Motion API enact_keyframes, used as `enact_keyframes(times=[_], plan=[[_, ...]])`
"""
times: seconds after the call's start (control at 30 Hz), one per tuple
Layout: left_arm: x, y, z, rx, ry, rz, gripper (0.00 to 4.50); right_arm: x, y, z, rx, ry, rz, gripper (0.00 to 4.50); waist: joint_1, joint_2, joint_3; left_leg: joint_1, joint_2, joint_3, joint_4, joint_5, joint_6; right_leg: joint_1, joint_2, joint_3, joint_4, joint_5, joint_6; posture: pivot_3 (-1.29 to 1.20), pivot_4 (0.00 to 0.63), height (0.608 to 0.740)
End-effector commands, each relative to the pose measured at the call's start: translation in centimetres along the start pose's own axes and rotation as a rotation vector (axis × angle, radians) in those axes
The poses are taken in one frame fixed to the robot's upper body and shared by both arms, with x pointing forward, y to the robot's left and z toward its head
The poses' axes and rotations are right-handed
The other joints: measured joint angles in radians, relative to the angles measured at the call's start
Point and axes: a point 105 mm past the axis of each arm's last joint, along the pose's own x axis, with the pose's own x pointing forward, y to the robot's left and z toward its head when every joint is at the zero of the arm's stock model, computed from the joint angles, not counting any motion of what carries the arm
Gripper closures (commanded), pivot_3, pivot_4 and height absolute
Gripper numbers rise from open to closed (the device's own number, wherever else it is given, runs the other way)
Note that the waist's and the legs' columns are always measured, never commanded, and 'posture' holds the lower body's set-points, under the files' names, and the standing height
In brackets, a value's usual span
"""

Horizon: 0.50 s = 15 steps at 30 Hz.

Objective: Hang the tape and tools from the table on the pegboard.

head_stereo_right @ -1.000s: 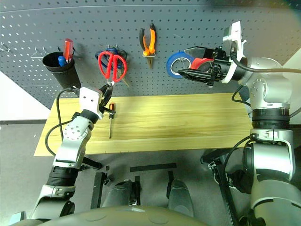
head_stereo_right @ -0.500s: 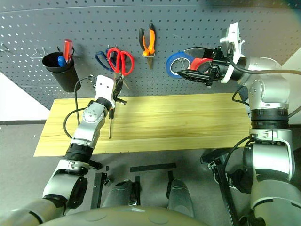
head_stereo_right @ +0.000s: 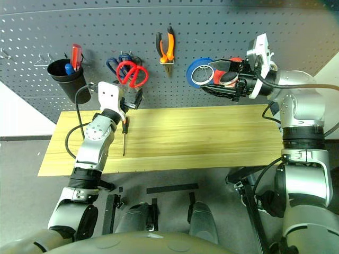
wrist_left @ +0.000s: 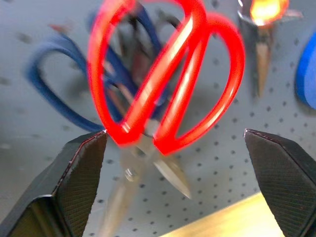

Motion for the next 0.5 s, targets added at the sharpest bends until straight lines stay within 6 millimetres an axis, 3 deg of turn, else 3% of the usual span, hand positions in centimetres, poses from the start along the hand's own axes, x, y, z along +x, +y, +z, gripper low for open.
enact_keyframes(times=[0.03, 0.13, 0.27, 0.5], plan=[[0.4, 0.7, 1.7, -0.001, -0.054, 0.011, 0.04, 0.2, 0.5, 1.2, -0.054, -0.037, 0.017, 0.00, 0.000, 0.000, -0.001, 0.000, 0.000, 0.000, 0.000, 0.000, 0.000, 0.000, 0.000, 0.000, 0.000, 0.000, 0.000, -0.03, 0.081, 0.732], [0.2, 1.0, 2.2, -0.004, -0.074, 0.013, 0.04, 0.3, 0.9, 1.2, -0.048, -0.037, 0.030, 0.00, 0.000, 0.000, -0.002, 0.000, 0.000, 0.000, 0.000, 0.000, 0.000, 0.000, 0.000, 0.000, 0.000, 0.000, 0.000, -0.03, 0.080, 0.732], [-1.7, 1.2, 3.2, -0.026, -0.110, -0.025, 0.04, 0.3, 1.5, 1.0, -0.016, -0.026, 0.056, 0.00, -0.005, 0.000, -0.003, 0.000, 0.000, 0.000, 0.000, 0.000, 0.000, 0.000, 0.000, 0.000, 0.000, 0.000, 0.000, -0.02, 0.084, 0.732], [-6.0, 2.5, 2.0, -0.028, -0.036, -0.035, 0.04, 1.6, 2.7, -0.6, 0.078, 0.034, 0.099, 0.00, 0.000, 0.001, -0.006, 0.001, 0.001, 0.000, 0.000, 0.000, 0.000, 0.001, 0.000, 0.000, 0.000, 0.000, 0.000, 0.01, 0.099, 0.732]])
